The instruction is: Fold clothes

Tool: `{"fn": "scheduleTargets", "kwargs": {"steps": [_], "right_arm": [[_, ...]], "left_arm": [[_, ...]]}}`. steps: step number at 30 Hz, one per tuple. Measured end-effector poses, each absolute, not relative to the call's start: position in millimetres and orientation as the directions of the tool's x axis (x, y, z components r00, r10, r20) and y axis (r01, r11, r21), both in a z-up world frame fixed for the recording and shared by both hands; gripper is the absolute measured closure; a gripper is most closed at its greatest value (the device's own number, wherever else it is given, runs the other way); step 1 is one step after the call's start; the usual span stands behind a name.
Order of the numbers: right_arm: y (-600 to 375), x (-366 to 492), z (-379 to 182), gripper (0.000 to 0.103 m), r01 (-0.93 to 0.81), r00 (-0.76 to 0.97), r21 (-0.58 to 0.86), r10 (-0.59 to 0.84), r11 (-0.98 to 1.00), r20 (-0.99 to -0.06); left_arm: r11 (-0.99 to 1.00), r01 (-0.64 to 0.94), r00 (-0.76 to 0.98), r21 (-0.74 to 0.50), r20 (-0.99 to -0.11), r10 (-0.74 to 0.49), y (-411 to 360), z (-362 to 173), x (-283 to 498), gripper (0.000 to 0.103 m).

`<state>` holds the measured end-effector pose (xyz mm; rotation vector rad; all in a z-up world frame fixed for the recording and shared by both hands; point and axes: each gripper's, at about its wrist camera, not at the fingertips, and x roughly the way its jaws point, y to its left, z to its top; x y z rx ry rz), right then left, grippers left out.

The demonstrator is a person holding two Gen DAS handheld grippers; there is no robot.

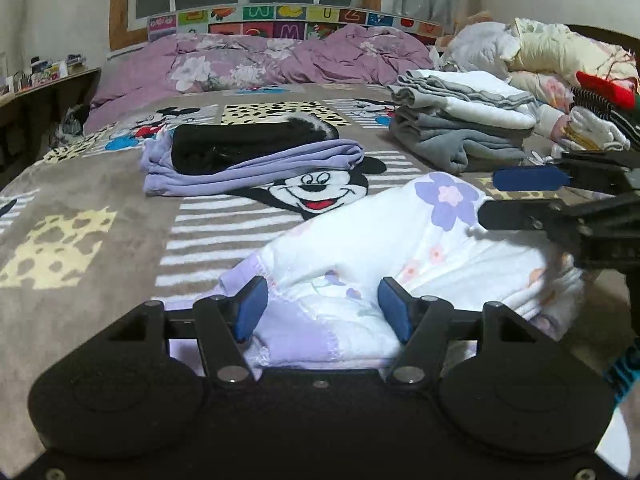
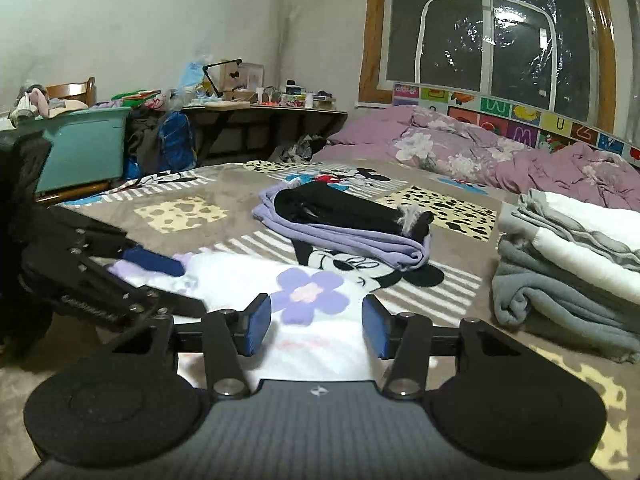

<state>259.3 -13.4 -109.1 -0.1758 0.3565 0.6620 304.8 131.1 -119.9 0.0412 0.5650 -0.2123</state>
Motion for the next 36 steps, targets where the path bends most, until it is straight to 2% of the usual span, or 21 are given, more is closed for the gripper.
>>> {"fn": "scheduleTargets", "kwargs": {"steps": [7, 11, 14, 17, 21, 25, 31, 36], "right_arm": [[4.0, 279.3, -144.5, 0.048, -0.682, 0.673, -0.067, 0.590, 0.728, -0.446], [12.2, 278.4, -137.2, 0.048, -0.679, 0.674, -0.109, 0.558, 0.726, -0.484], [7.9, 269.3, -129.4, 0.048, -0.639, 0.704, -0.094, 0.530, 0.764, -0.473], [-14.6, 261.0, -123.3, 0.047, -0.563, 0.728, 0.059, 0.529, 0.824, -0.436], [-55.0, 258.3, -129.0, 0.042, -0.422, 0.722, 0.392, 0.565, 0.817, -0.399], [-86.3, 262.1, -151.0, 0.035, -0.257, 0.714, 0.663, 0.601, 0.703, -0.360], [-104.9, 264.5, -181.8, 0.027, -0.117, 0.705, 0.821, 0.629, 0.558, -0.327], [-99.1, 266.7, -195.7, 0.027, -0.097, 0.689, 0.851, 0.653, 0.515, -0.316]], "left_arm": [[0.975, 0.224, 0.816, -0.013, -0.544, -0.195, 132.0, -121.5, 304.8, 0.040], [0.973, 0.230, 0.812, -0.024, -0.546, -0.205, 135.0, -121.4, 307.0, 0.039], [0.970, 0.237, 0.815, -0.051, -0.533, -0.227, 140.0, -117.8, 303.3, 0.039], [0.961, 0.238, 0.826, -0.140, -0.492, -0.276, 155.4, -110.0, 295.0, 0.038], [0.934, 0.142, 0.861, -0.326, -0.424, -0.279, 199.1, -101.2, 280.0, 0.038], [0.854, 0.027, 0.874, -0.519, -0.402, -0.272, 244.7, -105.2, 265.3, 0.027], [0.637, -0.049, 0.834, -0.770, -0.383, -0.398, 277.0, -135.5, 255.9, 0.021], [0.559, -0.049, 0.789, -0.828, -0.375, -0.487, 267.0, -143.2, 262.9, 0.019]]}}
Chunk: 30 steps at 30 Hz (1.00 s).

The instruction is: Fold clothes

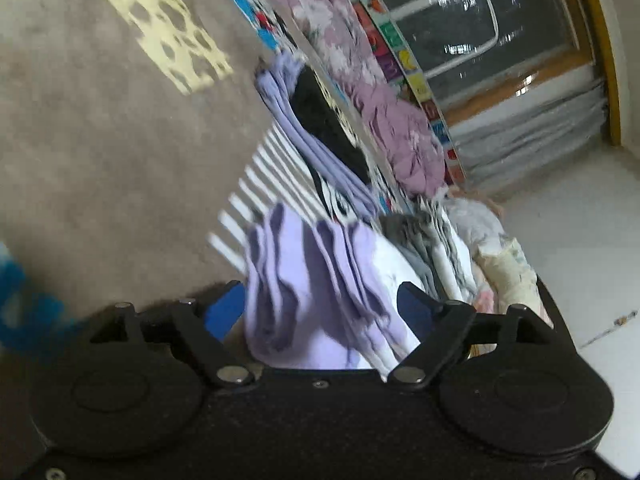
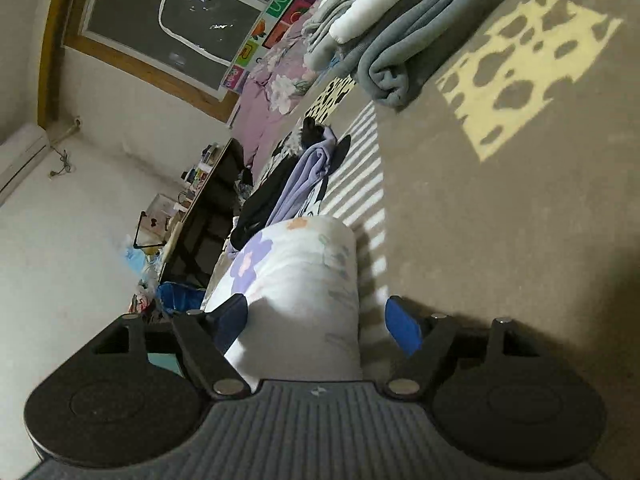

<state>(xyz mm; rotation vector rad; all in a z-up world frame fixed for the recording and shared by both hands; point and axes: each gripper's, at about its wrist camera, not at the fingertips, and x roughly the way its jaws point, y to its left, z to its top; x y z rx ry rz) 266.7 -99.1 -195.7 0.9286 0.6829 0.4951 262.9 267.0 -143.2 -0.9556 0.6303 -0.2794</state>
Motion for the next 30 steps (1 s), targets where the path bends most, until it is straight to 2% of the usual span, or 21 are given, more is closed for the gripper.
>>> {"fn": "scheduleTargets", "kwargs": {"steps": [3, 6, 8, 11, 12, 13, 15, 16, 17, 21, 23, 24, 25, 26, 28, 30], "right_arm": [[-90.3, 267.0, -196.4, 0.029, -0.113, 0.673, 0.847, 0.667, 0.520, -0.319], [-78.9, 269.3, -196.7, 0.037, -0.134, 0.654, 0.834, 0.680, 0.535, -0.331], [-71.9, 270.9, -196.4, 0.039, -0.138, 0.653, 0.826, 0.677, 0.547, -0.340], [-65.7, 267.8, -191.8, 0.047, -0.158, 0.667, 0.807, 0.664, 0.569, -0.338], [-66.8, 265.2, -189.2, 0.050, -0.167, 0.673, 0.807, 0.663, 0.567, -0.327], [-68.0, 262.4, -186.3, 0.051, -0.175, 0.679, 0.807, 0.663, 0.563, -0.315], [-73.0, 256.1, -174.5, 0.053, -0.196, 0.693, 0.808, 0.662, 0.556, -0.286], [-76.7, 252.1, -165.9, 0.053, -0.211, 0.702, 0.803, 0.658, 0.557, -0.272], [-82.0, 247.6, -155.9, 0.054, -0.224, 0.712, 0.800, 0.654, 0.556, -0.255], [-110.1, 230.9, -124.9, 0.054, -0.242, 0.749, 0.801, 0.630, 0.548, -0.205], [-121.5, 224.1, -117.6, 0.053, -0.223, 0.767, 0.763, 0.592, 0.607, -0.246], [-125.4, 222.5, -116.6, 0.048, -0.201, 0.774, 0.733, 0.564, 0.650, -0.288], [-128.2, 225.0, -122.0, 0.046, -0.160, 0.766, 0.703, 0.536, 0.693, -0.354], [-134.1, 229.0, -133.2, 0.044, -0.107, 0.744, 0.692, 0.519, 0.714, -0.421], [-148.1, 229.8, -153.4, 0.043, -0.026, 0.725, 0.723, 0.511, 0.690, -0.461], [-159.4, 221.4, -160.8, 0.040, -0.032, 0.751, 0.740, 0.505, 0.672, -0.426]], "left_arm": [[0.548, -0.038, 0.769, -0.836, -0.375, -0.518, 254.5, -141.3, 269.0, 0.019], [0.594, -0.054, 0.767, -0.803, -0.414, -0.490, 241.4, -138.7, 276.0, 0.019], [0.621, -0.063, 0.772, -0.782, -0.432, -0.466, 235.4, -137.6, 279.4, 0.022], [0.663, -0.039, 0.779, -0.748, -0.438, -0.448, 226.6, -136.3, 278.7, 0.036], [0.676, -0.031, 0.782, -0.737, -0.439, -0.443, 223.9, -135.7, 278.3, 0.045], [0.674, -0.017, 0.787, -0.738, -0.426, -0.446, 222.3, -133.2, 277.0, 0.049], [0.671, 0.011, 0.795, -0.742, -0.400, -0.455, 219.2, -128.2, 274.5, 0.053], [0.654, 0.028, 0.794, -0.756, -0.381, -0.474, 217.7, -125.6, 274.0, 0.060], [0.637, 0.045, 0.792, -0.769, -0.361, -0.492, 216.0, -123.1, 273.6, 0.063], [0.582, 0.114, 0.773, -0.805, -0.296, -0.561, 197.1, -112.5, 276.3, 0.062], [0.570, 0.117, 0.747, -0.813, -0.306, -0.590, 184.9, -115.4, 281.9, 0.061], [0.585, 0.105, 0.737, -0.804, -0.332, -0.588, 181.0, -118.4, 284.2, 0.056], [0.599, 0.092, 0.727, -0.795, -0.357, -0.586, 177.1, -121.5, 286.6, 0.040], [0.613, 0.080, 0.717, -0.786, -0.382, -0.584, 173.7, -124.4, 288.7, 0.035], [0.612, 0.044, 0.720, -0.790, -0.400, -0.567, 177.6, -128.4, 289.4, 0.033], [0.609, 0.051, 0.725, -0.792, -0.390, -0.568, 181.9, -125.8, 286.3, 0.031]]}}
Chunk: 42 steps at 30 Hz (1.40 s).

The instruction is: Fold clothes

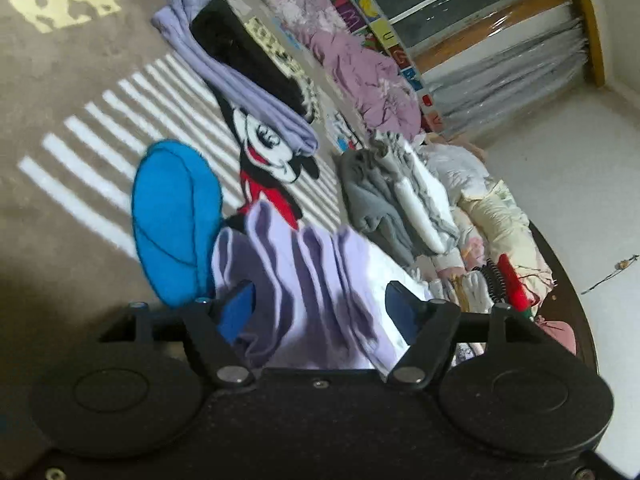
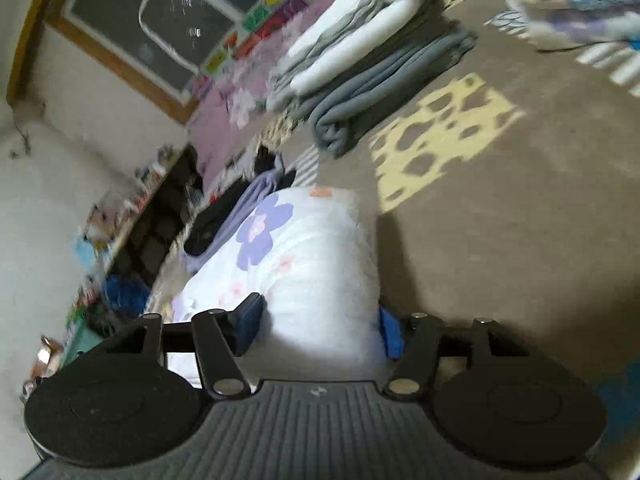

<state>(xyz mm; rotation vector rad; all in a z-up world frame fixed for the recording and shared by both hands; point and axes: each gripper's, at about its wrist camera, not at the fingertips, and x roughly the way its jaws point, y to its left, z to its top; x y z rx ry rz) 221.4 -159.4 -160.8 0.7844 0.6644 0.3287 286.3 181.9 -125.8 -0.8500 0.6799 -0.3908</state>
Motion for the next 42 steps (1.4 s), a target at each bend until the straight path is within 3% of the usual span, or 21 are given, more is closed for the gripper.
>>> {"fn": "scheduleTargets", "kwargs": {"steps": [8, 11, 15, 18, 23, 34, 42], "right_arm": [[-164.3, 227.8, -191.5, 0.026, -0.008, 0.734, 0.836, 0.571, 0.548, -0.367], [-155.8, 229.2, -198.0, 0.026, -0.032, 0.722, 0.845, 0.597, 0.534, -0.350], [-145.2, 231.7, -198.3, 0.036, -0.043, 0.727, 0.846, 0.598, 0.531, -0.338], [-142.1, 228.4, -194.4, 0.046, -0.059, 0.740, 0.844, 0.592, 0.532, -0.321], [-148.9, 216.1, -182.2, 0.052, -0.091, 0.766, 0.832, 0.572, 0.548, -0.293], [-212.6, 234.2, -141.0, 0.052, -0.169, 0.845, 0.816, 0.507, 0.553, -0.169], [-278.2, 301.1, -154.0, 0.052, -0.123, 0.879, 0.833, 0.448, 0.540, -0.161]], "left_arm": [[0.561, 0.046, 0.701, -0.826, -0.373, -0.607, 184.1, -129.6, 282.3, 0.022], [0.544, 0.050, 0.678, -0.837, -0.372, -0.634, 173.3, -131.9, 285.3, 0.020], [0.570, 0.075, 0.684, -0.818, -0.374, -0.627, 156.9, -128.6, 287.9, 0.019], [0.618, 0.109, 0.696, -0.779, -0.384, -0.607, 145.8, -123.8, 289.7, 0.032], [0.659, 0.183, 0.722, -0.730, -0.355, -0.594, 131.0, -112.1, 290.3, 0.055], [0.591, 0.297, 0.723, -0.750, -0.228, -0.652, 69.0, -88.3, 331.0, 0.056], [0.549, 0.309, 0.682, -0.777, -0.221, -0.697, 10.5, -95.2, 406.4, 0.056]]}}
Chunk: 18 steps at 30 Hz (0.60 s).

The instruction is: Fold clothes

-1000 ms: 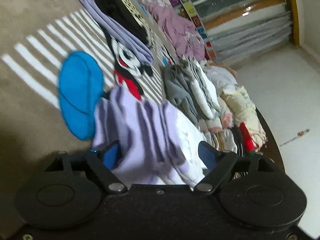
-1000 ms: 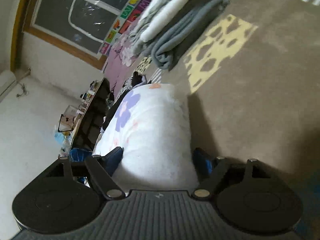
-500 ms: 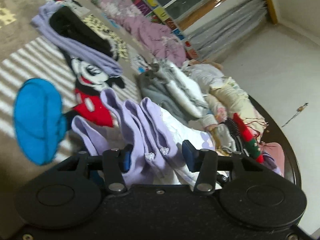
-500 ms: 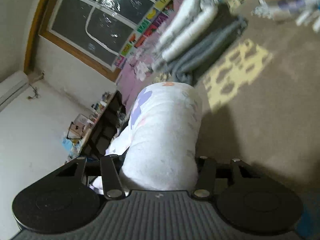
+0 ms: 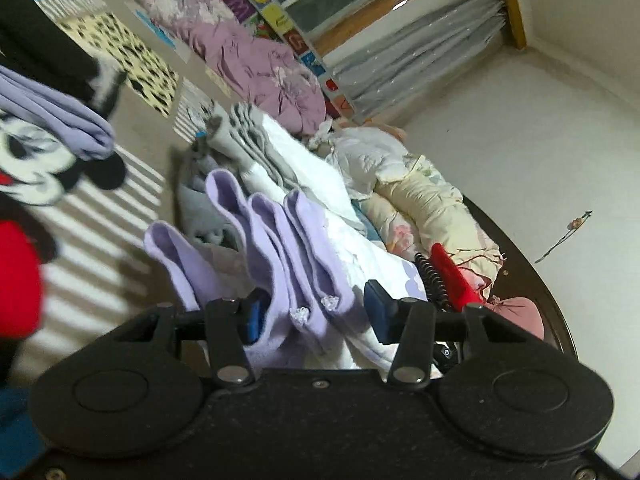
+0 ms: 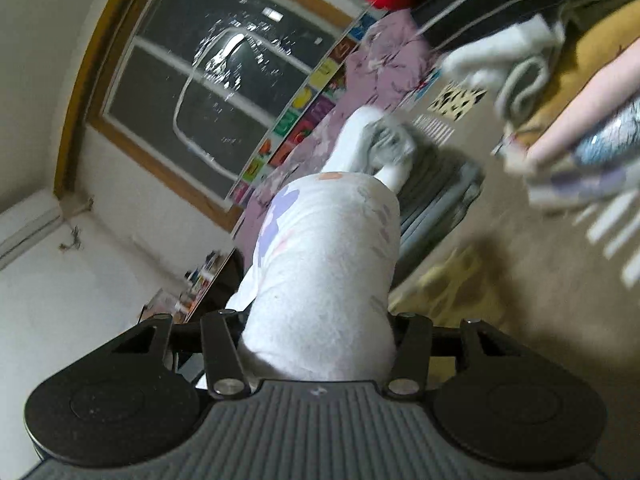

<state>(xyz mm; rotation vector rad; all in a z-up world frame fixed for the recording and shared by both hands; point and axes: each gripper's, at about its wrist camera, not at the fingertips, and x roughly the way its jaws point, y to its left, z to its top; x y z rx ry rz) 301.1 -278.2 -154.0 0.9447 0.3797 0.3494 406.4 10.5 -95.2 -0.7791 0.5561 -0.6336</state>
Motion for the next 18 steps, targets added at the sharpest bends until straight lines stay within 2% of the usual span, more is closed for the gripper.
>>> {"fn": "scheduleTargets", "kwargs": {"steps": [7, 9, 11, 15, 17, 18], "right_arm": [[-308.5, 352.0, -210.1, 0.052, 0.013, 0.887, 0.860, 0.392, 0.510, -0.246], [-313.3, 363.1, -228.8, 0.054, 0.060, 0.885, 0.871, 0.377, 0.487, -0.272], [-312.7, 365.5, -229.6, 0.053, 0.060, 0.886, 0.865, 0.373, 0.498, -0.275], [-310.5, 369.7, -227.6, 0.051, 0.070, 0.880, 0.853, 0.370, 0.517, -0.297], [-310.7, 367.9, -221.6, 0.045, 0.078, 0.876, 0.849, 0.371, 0.522, -0.308], [-310.6, 365.8, -217.5, 0.042, 0.082, 0.874, 0.845, 0.369, 0.529, -0.316]], "left_arm": [[0.558, 0.261, 0.648, -0.788, -0.285, -0.706, -24.2, -134.3, 468.6, 0.057], [0.579, 0.224, 0.640, -0.784, -0.329, -0.694, -28.3, -149.0, 476.9, 0.055], [0.600, 0.177, 0.622, -0.780, -0.384, -0.682, -31.6, -162.2, 484.4, 0.056], [0.601, 0.152, 0.617, -0.785, -0.399, -0.678, -28.6, -161.3, 483.2, 0.054], [0.602, 0.154, 0.620, -0.784, -0.398, -0.676, -25.6, -154.6, 477.1, 0.049], [0.600, 0.158, 0.624, -0.784, -0.391, -0.677, -23.3, -150.0, 472.4, 0.042]]}}
